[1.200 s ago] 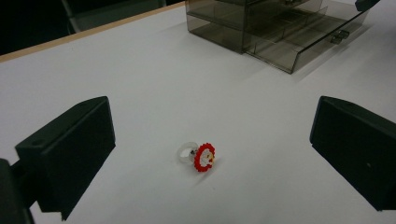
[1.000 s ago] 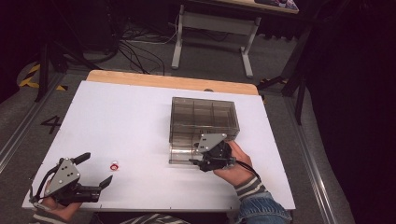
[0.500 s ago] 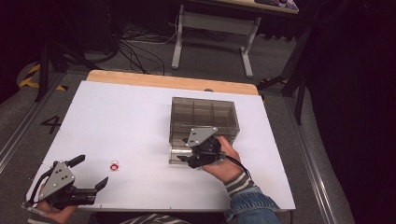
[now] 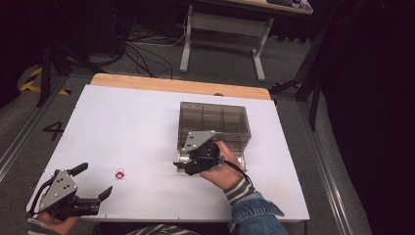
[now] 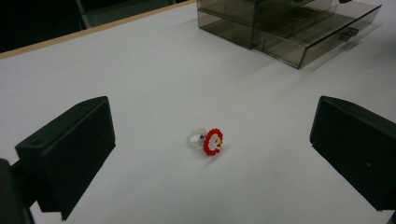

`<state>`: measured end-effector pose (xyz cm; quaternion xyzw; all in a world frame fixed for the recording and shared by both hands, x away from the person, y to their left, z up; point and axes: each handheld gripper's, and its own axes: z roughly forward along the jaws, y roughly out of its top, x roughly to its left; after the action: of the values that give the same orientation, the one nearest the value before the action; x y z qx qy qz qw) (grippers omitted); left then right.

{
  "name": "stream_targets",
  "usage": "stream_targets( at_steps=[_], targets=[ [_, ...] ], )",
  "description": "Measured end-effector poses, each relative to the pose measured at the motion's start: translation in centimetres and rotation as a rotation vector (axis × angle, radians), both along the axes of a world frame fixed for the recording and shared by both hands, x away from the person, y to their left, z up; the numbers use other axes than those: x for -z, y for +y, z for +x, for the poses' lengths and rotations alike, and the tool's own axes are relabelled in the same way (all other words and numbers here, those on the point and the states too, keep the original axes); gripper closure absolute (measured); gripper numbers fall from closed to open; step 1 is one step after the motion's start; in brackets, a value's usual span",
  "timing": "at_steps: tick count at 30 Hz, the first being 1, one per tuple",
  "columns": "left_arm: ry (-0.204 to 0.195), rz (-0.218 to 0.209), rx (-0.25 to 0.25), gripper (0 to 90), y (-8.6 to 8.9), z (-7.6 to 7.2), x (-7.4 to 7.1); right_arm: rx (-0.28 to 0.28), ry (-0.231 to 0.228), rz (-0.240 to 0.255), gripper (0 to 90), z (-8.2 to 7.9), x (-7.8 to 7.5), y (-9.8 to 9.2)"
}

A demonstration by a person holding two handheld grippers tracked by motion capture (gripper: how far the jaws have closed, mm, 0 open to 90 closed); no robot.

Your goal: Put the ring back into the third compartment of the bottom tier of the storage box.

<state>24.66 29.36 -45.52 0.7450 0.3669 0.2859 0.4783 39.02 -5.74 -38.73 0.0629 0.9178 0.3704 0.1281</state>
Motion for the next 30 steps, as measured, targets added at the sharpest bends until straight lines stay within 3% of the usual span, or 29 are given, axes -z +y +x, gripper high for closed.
stream_targets(
  at_steps=[18,30],
  targets=[
    [0.006,-0.008,0.004,0.8,-0.1,0.1,0.0,-0.034,0.019,0.030,36.0,0.1,0.1,2.2],
    [0.005,0.000,-0.018,0.8,0.4,-0.6,0.0,-0.059,0.054,0.044,33.6,0.3,0.8,5.0]
  ],
)
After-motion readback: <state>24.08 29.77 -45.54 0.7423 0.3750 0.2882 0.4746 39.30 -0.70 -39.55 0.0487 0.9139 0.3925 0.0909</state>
